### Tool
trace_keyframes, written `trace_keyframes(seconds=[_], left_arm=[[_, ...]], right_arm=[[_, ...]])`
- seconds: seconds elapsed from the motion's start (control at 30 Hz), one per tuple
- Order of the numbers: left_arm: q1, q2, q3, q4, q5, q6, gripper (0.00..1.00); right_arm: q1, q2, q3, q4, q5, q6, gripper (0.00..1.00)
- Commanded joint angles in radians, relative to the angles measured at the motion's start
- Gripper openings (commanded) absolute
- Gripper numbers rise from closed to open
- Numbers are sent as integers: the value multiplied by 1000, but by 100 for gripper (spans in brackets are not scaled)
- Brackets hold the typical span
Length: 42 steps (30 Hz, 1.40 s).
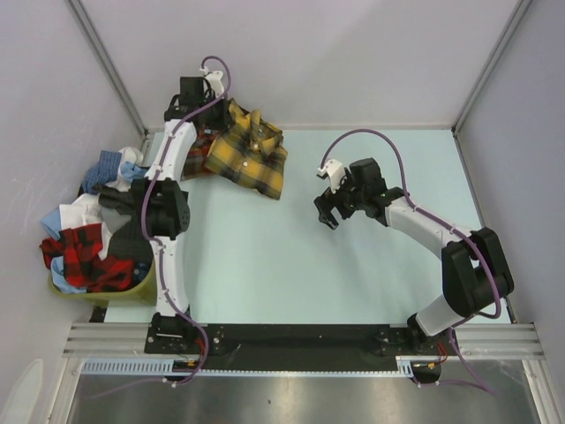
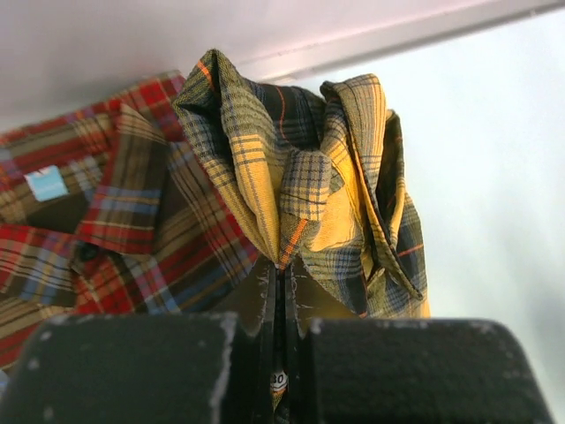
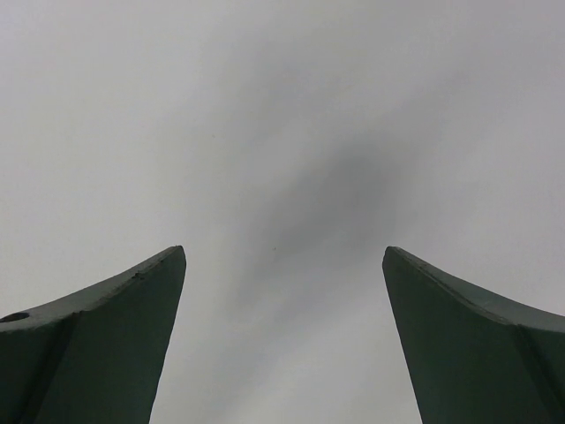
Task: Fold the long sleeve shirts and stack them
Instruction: Neatly place the folded shirt to the corner
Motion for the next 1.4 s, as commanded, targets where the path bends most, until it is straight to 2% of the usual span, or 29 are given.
trace_keyframes(seconds=[0.0,0.1,0.27,0.53,0.9,1.2,1.37], left_arm=[[32,-51,66,114,-66,20,0],[56,-77,64,156,-93,20,0],[65,-111,53,165,-60,43,0],[67,-189,-23,235,-63,42,0],[75,-241,-89,223,-63,74,0],[142,-232,-91,234,-64,88,0],[193,-186,-69,242,3,56,0]], right_arm=[[1,-42,1,1,26,-16,100],[1,-48,-3,10,28,-13,100],[4,-45,-3,14,34,-21,100],[13,-42,0,13,35,-42,100],[12,-62,-21,31,37,-53,100],[10,-79,-37,28,29,-63,100],[4,-90,-41,17,28,-68,100]])
